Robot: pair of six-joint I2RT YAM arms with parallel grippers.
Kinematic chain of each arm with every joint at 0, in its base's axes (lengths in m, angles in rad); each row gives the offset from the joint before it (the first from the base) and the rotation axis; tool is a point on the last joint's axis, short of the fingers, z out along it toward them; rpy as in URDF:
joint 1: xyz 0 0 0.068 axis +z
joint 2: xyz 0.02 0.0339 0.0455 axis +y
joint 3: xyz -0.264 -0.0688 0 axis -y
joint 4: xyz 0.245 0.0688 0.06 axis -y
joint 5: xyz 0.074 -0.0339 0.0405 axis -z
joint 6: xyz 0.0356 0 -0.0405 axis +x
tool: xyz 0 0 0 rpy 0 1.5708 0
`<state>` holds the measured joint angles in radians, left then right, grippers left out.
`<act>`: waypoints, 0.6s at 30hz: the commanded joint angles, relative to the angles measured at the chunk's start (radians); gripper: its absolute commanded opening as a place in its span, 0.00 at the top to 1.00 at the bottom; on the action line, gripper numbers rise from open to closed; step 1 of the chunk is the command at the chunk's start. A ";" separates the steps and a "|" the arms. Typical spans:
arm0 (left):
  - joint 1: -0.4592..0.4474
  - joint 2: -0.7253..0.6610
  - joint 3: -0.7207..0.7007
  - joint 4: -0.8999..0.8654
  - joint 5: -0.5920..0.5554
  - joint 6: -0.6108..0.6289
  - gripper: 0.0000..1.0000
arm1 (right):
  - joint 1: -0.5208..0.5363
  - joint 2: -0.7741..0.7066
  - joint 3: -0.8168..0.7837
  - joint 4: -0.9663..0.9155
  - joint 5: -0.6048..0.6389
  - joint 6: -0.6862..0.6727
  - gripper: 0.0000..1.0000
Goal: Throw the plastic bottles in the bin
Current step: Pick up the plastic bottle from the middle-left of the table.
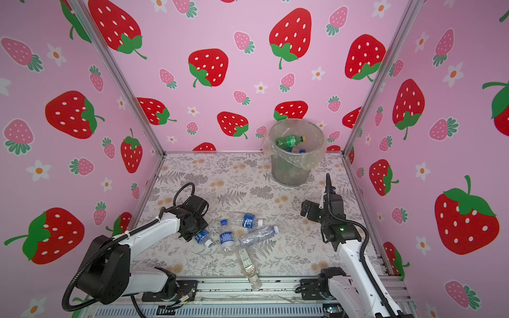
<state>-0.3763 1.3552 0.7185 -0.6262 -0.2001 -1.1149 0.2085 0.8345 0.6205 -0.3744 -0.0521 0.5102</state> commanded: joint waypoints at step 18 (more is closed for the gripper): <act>0.007 -0.090 0.493 -0.029 0.014 0.351 0.44 | -0.003 0.045 -0.063 0.023 0.010 0.030 0.01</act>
<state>-0.3748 1.2541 1.1301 -0.6575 -0.1944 -0.8520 0.2085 0.8639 0.5735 -0.3614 -0.0418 0.5236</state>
